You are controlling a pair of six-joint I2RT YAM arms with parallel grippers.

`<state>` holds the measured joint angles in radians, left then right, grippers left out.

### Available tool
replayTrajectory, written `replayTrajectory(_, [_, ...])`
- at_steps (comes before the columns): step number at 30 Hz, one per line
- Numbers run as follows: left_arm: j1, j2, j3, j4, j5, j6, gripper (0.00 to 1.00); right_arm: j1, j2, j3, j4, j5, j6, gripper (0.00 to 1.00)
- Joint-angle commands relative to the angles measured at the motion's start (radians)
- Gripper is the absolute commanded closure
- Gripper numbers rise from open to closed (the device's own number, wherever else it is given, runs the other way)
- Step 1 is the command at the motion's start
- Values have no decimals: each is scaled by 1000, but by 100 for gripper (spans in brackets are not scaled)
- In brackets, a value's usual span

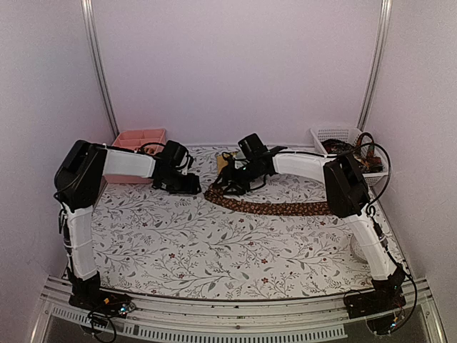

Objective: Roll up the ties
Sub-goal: Roll the tie at the center of the board.

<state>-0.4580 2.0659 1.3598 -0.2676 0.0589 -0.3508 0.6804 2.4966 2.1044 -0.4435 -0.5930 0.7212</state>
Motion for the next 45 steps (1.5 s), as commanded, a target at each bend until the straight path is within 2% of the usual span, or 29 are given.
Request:
replayTrajectory(1, [12,16,33,47,60,-1,35,0,117,42,-20,-4,14,45])
replayTrajectory(14, [12,99,45,74,133,-9,42,2,171,88,-9,-37,50,46])
replayTrajectory(25, [10,105,29,119,213,-25,46,5,204,114,-3,-54,73,65])
replayTrajectory(35, [7,91,-10,190,285,-51,47,5,231,129,9,-91,90,62])
replayTrajectory(41, [19,39,-52,192,198,-65,44,4,221,88,37,-124,101,62])
replayTrajectory(45, [37,-25,-141,265,186,-97,38,-4,229,80,75,-155,126,62])
